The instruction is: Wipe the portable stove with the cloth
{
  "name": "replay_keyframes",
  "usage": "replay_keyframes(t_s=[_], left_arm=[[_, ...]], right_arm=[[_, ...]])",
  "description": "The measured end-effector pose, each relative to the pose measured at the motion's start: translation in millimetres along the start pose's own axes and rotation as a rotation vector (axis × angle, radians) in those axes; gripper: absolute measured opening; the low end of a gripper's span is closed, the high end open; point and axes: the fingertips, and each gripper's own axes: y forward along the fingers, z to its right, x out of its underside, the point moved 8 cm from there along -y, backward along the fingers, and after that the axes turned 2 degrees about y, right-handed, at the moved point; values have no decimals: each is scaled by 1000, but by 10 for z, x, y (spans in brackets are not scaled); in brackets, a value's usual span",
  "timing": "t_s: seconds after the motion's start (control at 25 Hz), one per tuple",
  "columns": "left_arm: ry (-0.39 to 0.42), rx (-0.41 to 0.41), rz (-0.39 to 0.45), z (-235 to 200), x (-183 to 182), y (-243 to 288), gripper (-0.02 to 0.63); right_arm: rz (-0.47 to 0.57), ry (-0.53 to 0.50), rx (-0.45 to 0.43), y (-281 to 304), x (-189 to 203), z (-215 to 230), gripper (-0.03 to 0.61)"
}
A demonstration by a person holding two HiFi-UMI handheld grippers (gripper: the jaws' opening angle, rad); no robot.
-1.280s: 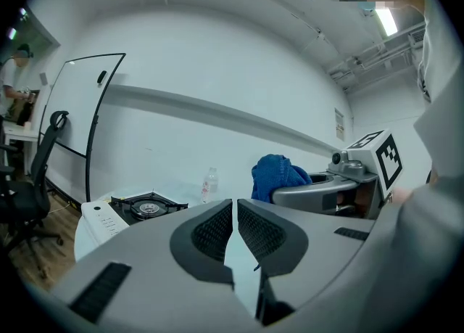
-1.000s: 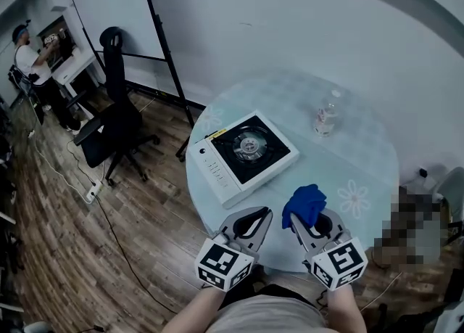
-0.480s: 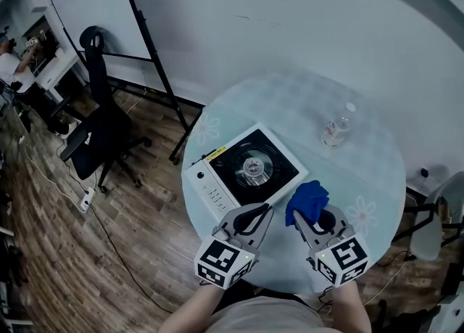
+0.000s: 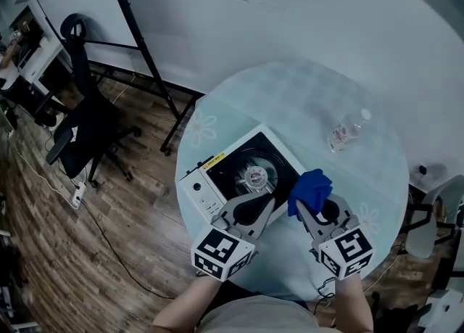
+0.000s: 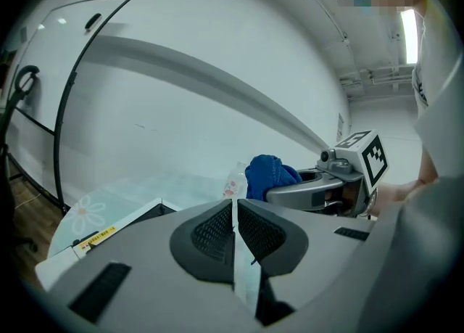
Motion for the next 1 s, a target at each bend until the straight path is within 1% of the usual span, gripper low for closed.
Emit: replay_keyframes(t_s=[0.24,0.4,0.52,0.8,1.0], left_arm=[[-5,6,-36,-286,-43,254,38],[-51,0,-21,-444,-54,398,38],[-70,-11,-29,-522,-31,489,38],[-102,-26,-45,-645,22,653,38],[-154,-21,-53,-663,54,700,38]], right_arm=[[-40,-42,20,278,-139,251,100],[-70,-92,35,440,-207,416,101],[-100,-116,42,556,-213,535,100],[-156,-133,23,833,-205,707,100],[-196,-218,-13,1008,-191,847,101]])
